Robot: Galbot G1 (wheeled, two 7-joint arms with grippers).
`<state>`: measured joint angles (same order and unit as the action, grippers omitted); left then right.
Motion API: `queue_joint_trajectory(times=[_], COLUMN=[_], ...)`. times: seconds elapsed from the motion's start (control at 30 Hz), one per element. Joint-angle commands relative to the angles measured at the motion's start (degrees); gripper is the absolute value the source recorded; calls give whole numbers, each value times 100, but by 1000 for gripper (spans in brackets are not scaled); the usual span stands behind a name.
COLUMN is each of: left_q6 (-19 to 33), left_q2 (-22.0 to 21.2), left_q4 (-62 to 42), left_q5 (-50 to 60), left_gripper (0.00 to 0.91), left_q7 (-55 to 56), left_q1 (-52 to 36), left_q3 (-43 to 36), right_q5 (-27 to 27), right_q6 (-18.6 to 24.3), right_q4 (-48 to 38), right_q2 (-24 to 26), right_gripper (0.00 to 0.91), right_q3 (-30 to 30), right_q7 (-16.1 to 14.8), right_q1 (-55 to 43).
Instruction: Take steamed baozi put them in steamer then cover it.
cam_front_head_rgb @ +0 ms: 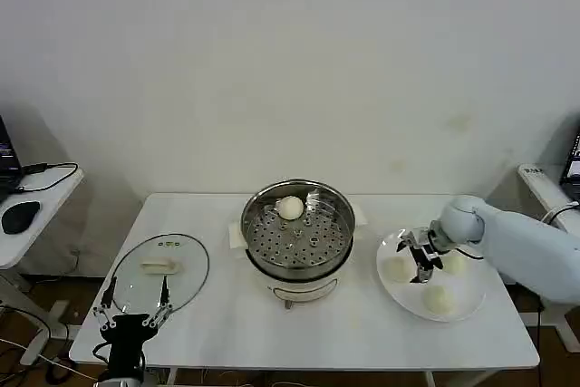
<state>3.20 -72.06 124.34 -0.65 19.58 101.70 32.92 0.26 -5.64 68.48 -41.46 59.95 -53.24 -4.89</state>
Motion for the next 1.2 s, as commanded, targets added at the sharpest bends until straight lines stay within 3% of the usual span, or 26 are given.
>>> queue_joint_trajectory(times=[0.03,0.37,0.77,1.0,1.2], left_q6=[-8,-21,-23,-26,-18], left_q2=[2,-16,-45,-7,32], left_q4=[-18,-16,33,19,24], left_q5=[-2,-1,16,17,9], left_gripper=[907,907,907,907,907], left_q7=[3,21,26,25,17], left_q1=[-7,-29,-3,-26,-80], left_q3=[0,-6,-20,-34,-65], right_q5=[-27,-41,91,580,1076], right_q6=[-28,-61,-89,-135,-205], right_q4=[-315,-319,-35,648,1166], right_q2=[-281,-244,9,549,642], right_gripper=[766,595,564,564,564], right_q3=[-60,-53,-60,627,1335], right_q7=[-11,-58,-62,-118,-186], right_q1=[74,102,-185,-1661,-3339])
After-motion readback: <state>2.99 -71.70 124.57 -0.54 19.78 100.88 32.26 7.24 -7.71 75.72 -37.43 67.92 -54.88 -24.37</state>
